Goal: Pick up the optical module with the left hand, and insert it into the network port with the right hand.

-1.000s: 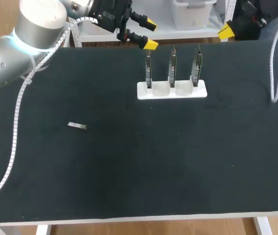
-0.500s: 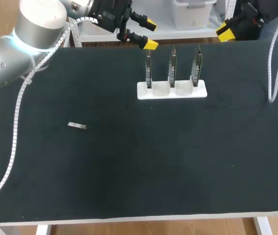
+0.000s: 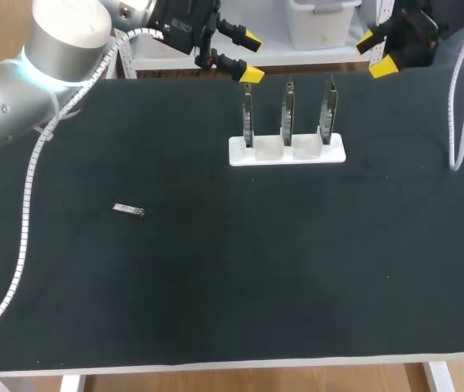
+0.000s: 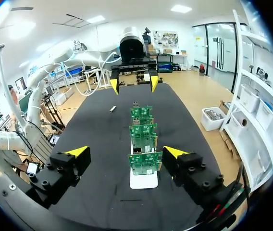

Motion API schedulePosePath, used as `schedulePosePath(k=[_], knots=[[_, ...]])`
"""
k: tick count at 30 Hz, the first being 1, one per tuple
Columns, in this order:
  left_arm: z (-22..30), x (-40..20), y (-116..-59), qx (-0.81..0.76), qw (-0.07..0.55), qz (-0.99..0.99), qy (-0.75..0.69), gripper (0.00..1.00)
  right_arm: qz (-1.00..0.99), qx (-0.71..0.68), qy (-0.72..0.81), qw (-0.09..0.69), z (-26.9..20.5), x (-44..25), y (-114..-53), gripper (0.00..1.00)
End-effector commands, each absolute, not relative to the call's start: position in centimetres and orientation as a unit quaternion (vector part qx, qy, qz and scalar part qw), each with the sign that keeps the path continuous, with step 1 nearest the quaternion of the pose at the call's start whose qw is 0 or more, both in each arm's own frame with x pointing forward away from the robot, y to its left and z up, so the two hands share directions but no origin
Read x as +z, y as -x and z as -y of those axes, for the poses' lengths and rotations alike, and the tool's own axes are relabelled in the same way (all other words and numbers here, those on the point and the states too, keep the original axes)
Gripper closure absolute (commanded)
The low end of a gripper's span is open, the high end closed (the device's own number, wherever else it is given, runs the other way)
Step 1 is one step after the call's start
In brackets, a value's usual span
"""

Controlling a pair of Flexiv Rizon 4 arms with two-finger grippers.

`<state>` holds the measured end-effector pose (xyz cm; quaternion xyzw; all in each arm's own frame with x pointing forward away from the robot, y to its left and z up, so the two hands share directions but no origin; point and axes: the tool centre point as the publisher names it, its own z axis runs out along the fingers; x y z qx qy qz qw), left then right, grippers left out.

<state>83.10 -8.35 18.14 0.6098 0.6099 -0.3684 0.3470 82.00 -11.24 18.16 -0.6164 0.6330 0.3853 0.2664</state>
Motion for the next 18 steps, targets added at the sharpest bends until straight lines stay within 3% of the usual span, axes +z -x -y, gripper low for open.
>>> schedulePosePath(k=[1, 14, 18], knots=[[8.3, 18.1, -82.8, -0.366, 0.350, -0.610, -0.609, 0.00, -0.548, 0.499, 0.656, 0.142, 11.2, 18.2, -82.8, 0.00], [6.3, 21.4, -83.3, -0.409, 0.404, -0.567, -0.590, 0.00, -0.548, 0.499, 0.656, 0.142, 11.2, 18.2, -82.8, 0.00], [4.4, 22.3, -82.6, -0.380, 0.388, -0.577, -0.610, 0.00, -0.548, 0.499, 0.656, 0.142, 11.2, 18.2, -82.8, 0.00]])
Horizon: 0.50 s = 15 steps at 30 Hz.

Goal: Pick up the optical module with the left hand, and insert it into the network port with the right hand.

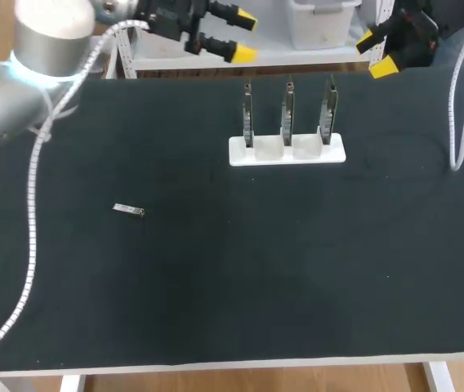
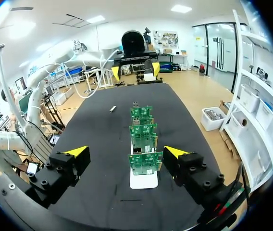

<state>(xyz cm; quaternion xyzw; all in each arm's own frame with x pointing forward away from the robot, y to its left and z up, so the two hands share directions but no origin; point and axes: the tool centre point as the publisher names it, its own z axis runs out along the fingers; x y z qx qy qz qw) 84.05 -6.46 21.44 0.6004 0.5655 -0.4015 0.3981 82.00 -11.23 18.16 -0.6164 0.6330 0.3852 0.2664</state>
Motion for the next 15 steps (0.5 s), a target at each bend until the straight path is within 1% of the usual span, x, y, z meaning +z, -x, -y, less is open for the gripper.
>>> schedulePosePath(k=[1, 9, 15], knots=[[3.8, 22.3, -82.5, -0.364, 0.375, -0.588, -0.617, 0.00, -0.548, 0.499, 0.656, 0.142, 11.2, 18.2, -82.8, 0.00], [-0.7, 21.8, -80.9, -0.275, 0.313, -0.651, -0.635, 0.00, -0.548, 0.499, 0.656, 0.142, 11.2, 18.2, -82.8, 0.00], [-3.7, 20.4, -79.5, -0.249, 0.275, -0.680, -0.632, 0.00, -0.548, 0.499, 0.656, 0.142, 11.2, 18.2, -82.8, 0.00]])
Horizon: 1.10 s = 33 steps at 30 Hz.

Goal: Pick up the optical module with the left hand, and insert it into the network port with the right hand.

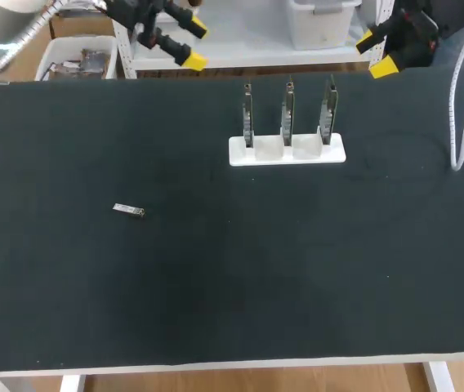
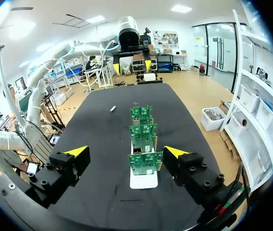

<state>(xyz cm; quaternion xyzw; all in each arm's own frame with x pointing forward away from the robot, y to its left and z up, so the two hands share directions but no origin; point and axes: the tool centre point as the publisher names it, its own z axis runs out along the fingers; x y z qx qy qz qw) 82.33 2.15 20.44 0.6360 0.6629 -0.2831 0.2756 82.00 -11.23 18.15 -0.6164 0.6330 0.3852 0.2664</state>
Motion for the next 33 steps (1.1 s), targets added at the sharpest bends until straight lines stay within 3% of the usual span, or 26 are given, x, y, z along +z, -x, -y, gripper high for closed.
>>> schedulePosePath(k=[1, 13, 33], knots=[[-4.1, 20.1, -79.3, -0.240, 0.266, -0.682, -0.637, 0.00, -0.548, 0.499, 0.656, 0.142, 11.2, 18.2, -82.8, 0.00], [-9.1, 17.0, -77.5, -0.187, 0.204, -0.701, -0.657, 0.00, -0.548, 0.499, 0.656, 0.142, 11.2, 18.2, -82.8, 0.00], [-10.3, 16.8, -77.6, -0.189, 0.222, -0.707, -0.644, 0.00, -0.548, 0.499, 0.656, 0.142, 11.2, 18.2, -82.8, 0.00]])
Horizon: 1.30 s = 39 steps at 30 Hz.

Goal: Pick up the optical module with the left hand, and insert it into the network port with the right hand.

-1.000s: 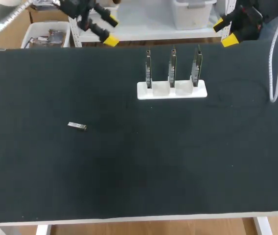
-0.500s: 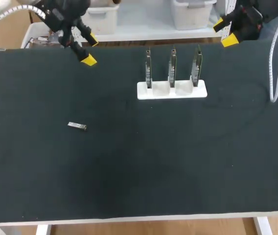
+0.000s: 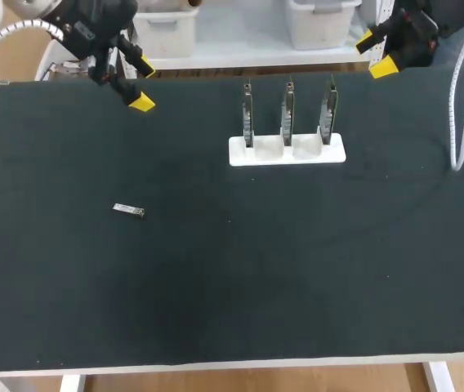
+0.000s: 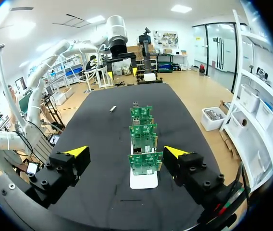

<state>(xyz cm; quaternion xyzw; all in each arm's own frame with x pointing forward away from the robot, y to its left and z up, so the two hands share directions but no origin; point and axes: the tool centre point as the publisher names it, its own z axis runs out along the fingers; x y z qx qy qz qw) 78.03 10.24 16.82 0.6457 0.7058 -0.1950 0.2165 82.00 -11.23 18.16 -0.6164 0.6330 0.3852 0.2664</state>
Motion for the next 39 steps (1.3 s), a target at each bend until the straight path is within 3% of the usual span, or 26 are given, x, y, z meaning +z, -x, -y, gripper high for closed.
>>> schedulePosePath(k=[1, 7, 13, 23, 39], knots=[[-8.3, 17.0, -78.1, -0.166, 0.211, -0.683, -0.679, 0.00, -0.548, 0.499, 0.656, 0.142, 11.2, 18.2, -82.8, 0.00], [-5.4, 15.3, -77.9, -0.101, 0.127, -0.608, -0.777, 0.00, -0.548, 0.499, 0.656, 0.142, 11.2, 18.2, -82.8, 0.00], [-7.2, 13.5, -77.1, -0.074, 0.080, -0.607, -0.787, 0.00, -0.548, 0.499, 0.656, 0.142, 11.2, 18.2, -82.8, 0.00], [-12.0, 11.7, -75.7, -0.037, 0.037, -0.646, -0.762, 0.00, -0.548, 0.499, 0.656, 0.142, 11.2, 18.2, -82.8, 0.00], [-15.7, 9.4, -72.5, -0.060, 0.019, -0.685, -0.726, 0.00, -0.548, 0.499, 0.656, 0.142, 11.2, 18.2, -82.8, 0.00]])
